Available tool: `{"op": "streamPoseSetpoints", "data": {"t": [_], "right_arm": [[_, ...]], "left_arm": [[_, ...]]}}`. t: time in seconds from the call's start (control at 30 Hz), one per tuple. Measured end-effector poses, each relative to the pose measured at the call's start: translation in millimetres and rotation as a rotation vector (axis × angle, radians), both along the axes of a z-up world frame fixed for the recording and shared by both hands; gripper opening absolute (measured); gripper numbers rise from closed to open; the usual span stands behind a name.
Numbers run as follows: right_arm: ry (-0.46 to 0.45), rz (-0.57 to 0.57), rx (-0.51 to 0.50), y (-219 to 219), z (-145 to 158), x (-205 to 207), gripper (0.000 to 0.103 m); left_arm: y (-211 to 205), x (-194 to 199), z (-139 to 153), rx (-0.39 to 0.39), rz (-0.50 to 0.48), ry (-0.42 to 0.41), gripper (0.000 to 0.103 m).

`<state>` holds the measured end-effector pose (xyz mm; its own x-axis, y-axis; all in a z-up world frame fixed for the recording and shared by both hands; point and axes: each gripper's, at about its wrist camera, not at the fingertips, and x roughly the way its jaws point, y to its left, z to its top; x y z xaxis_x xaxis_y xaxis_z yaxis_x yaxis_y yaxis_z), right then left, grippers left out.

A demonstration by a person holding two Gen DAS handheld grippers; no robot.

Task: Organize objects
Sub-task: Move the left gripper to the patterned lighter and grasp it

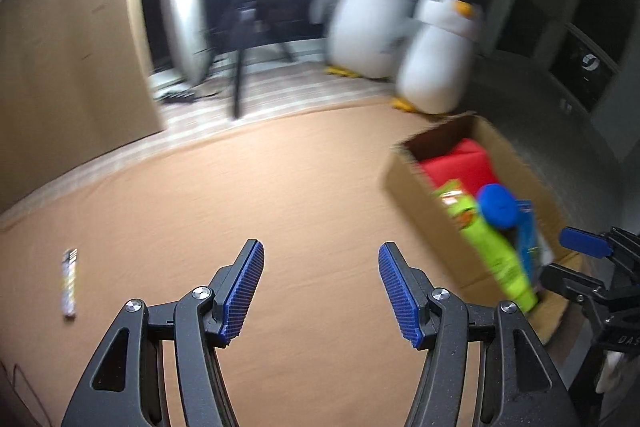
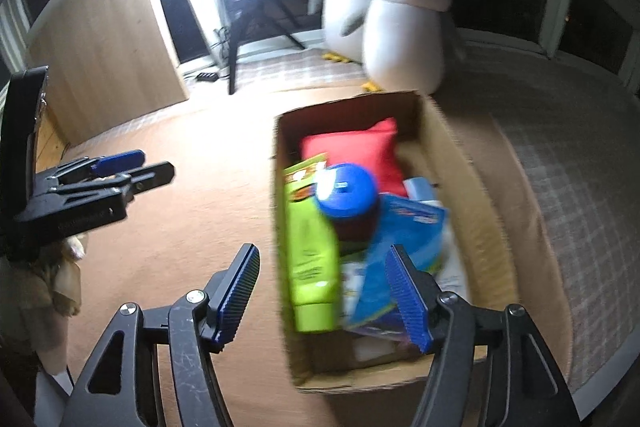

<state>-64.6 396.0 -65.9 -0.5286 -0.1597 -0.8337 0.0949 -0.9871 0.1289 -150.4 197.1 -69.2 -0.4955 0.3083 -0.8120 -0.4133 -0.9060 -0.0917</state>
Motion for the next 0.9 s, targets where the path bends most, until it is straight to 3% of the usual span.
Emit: {"op": "streamPoseSetpoints", "data": {"t": [0.47,0.9], "right_arm": [[-0.047,0.114,0.008,-96,-17,4,0.064],[-0.037,0.125,0.036,-143,-28,16,0.064]], "left_arm": [[-178,-20,-24,-0.059,0.239,-0.052,0.064],[-270,-70,-62,-0.092,0.327,-0.157,0.064]]}}
